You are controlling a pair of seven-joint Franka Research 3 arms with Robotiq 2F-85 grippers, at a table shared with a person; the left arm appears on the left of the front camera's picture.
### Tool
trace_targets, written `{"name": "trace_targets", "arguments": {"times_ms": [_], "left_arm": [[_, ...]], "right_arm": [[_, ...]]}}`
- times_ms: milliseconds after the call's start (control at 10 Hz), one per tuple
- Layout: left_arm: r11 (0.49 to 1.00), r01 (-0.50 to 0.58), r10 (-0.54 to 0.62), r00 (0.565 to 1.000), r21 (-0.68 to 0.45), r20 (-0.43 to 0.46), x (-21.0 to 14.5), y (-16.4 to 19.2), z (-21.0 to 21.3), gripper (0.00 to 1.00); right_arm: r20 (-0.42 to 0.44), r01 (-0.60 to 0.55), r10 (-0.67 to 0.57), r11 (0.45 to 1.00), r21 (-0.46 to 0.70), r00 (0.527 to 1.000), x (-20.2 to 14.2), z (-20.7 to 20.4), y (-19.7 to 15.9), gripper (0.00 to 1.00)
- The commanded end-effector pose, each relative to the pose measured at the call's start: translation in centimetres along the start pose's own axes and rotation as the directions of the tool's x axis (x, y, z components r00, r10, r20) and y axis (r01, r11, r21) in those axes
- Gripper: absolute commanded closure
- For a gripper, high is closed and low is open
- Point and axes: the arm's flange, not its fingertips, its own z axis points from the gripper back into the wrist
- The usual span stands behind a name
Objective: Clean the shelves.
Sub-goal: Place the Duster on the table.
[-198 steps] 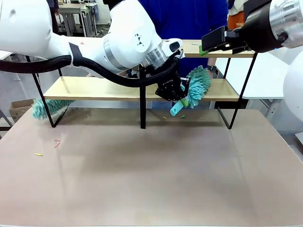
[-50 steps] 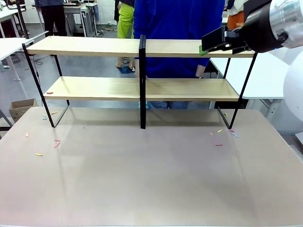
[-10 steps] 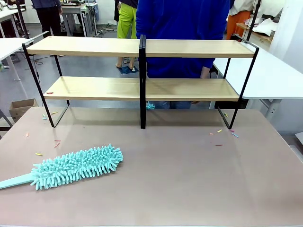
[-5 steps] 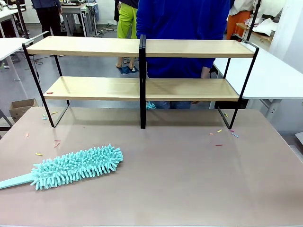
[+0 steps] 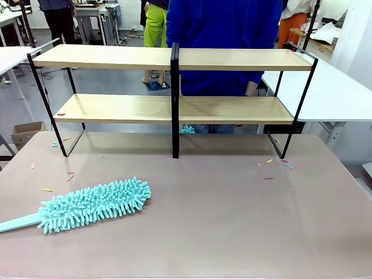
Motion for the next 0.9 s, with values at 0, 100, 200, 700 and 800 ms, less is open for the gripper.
{"name": "trace_targets", "arguments": {"times_ms": [0, 100, 200, 700, 800], "left_arm": [[1.000, 0.014, -0.014, 1.000, 0.001, -0.011, -0.08, -0.09, 0.35, 0.00], [1.000, 0.014, -0.014, 1.000, 0.001, -0.011, -0.08, -0.09, 0.35, 0.00], [1.000, 0.014, -0.014, 1.000, 0.001, -0.011, -0.08, -0.09, 0.35, 0.00], [1.000, 0.014, -0.014, 1.000, 0.001, -0.011, -0.08, -0.09, 0.35, 0.00], [1.000, 0.014, -0.014, 1.000, 0.001, -0.011, -0.08, -0.09, 0.35, 0.00]], "right_arm": [[-0.006, -0.021, 0.021, 1.000, -0.007, 1.000, -0.19, 0.18, -0.06, 0.00], [-0.006, -0.021, 0.021, 1.000, -0.007, 1.000, -0.19, 0.18, -0.06, 0.00], [-0.006, -0.021, 0.021, 1.000, -0.007, 1.000, -0.19, 0.18, -0.06, 0.00], [-0.006, -0.021, 0.021, 1.000, -0.007, 1.000, -0.19, 0.18, -0.06, 0.00], [-0.006, -0.021, 0.021, 1.000, -0.007, 1.000, -0.19, 0.18, -0.06, 0.00]]}}
